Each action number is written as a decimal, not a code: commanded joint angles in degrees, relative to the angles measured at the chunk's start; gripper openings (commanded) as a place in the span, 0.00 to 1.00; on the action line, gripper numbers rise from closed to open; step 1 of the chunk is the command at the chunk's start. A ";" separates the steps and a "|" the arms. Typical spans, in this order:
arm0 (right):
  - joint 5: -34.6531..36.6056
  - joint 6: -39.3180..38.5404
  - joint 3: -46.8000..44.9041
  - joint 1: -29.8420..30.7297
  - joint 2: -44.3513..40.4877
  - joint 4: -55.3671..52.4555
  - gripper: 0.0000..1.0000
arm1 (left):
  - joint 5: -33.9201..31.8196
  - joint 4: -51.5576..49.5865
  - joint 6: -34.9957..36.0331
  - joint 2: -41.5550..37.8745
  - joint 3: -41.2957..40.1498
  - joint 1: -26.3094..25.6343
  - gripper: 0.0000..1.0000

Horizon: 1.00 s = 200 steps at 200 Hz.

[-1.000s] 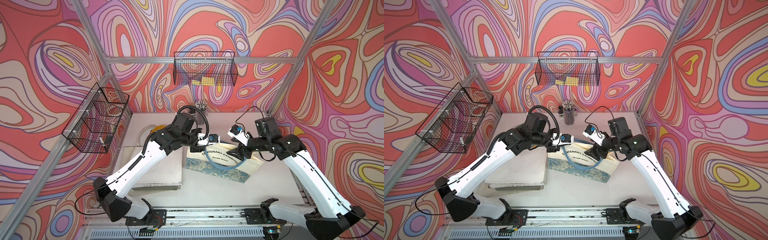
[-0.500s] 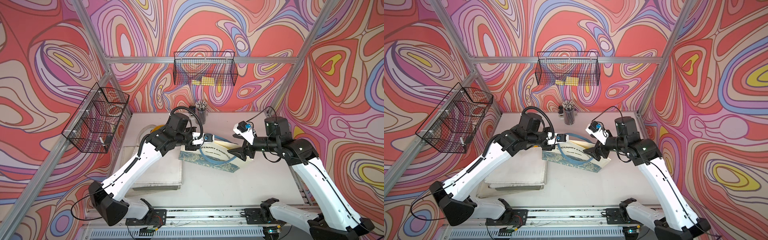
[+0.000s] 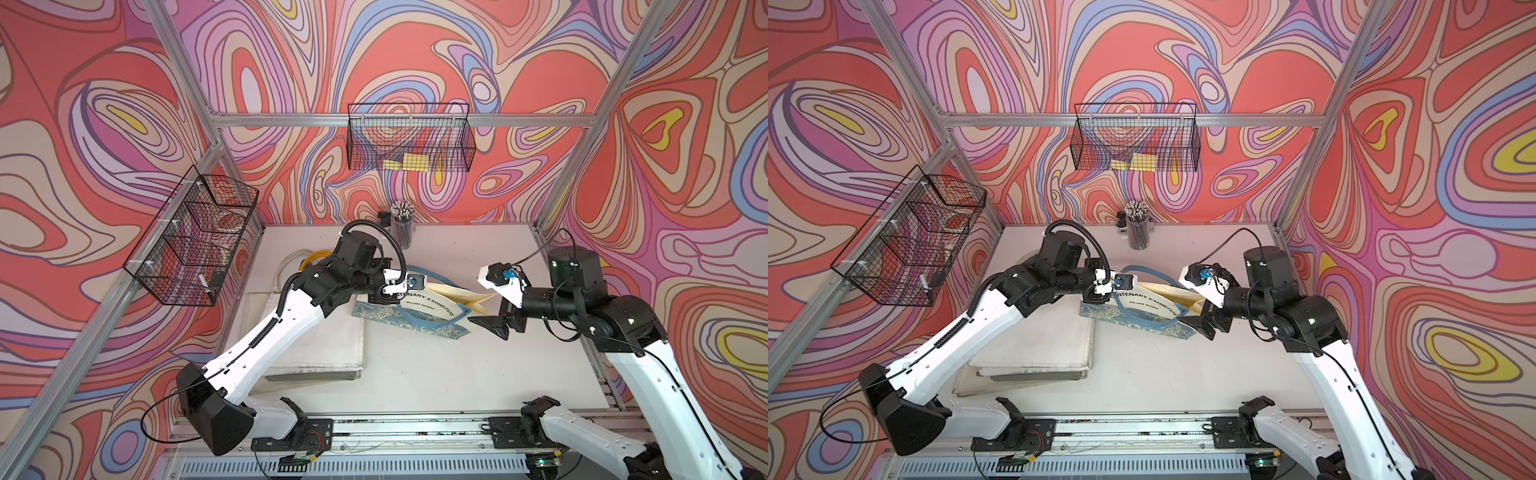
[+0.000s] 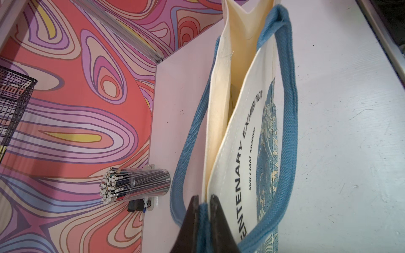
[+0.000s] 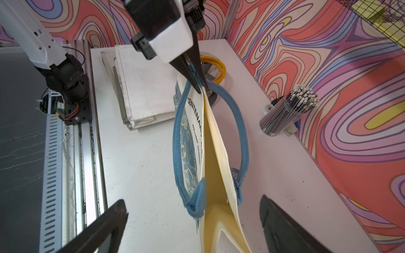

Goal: Put away the canvas bag
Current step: Press the canvas bag.

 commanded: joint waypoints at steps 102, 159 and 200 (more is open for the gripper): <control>17.63 -8.72 -14.35 -0.12 -2.40 14.39 0.98 | 5.42 2.85 2.04 -4.98 -0.92 0.34 0.00; 7.02 -9.12 -14.07 -0.17 -0.20 8.49 0.95 | 4.36 4.00 2.48 -5.90 -1.59 0.34 0.00; 4.93 -8.73 -12.46 -0.12 2.29 5.20 0.49 | 6.74 3.22 0.37 -6.29 -1.07 1.90 0.00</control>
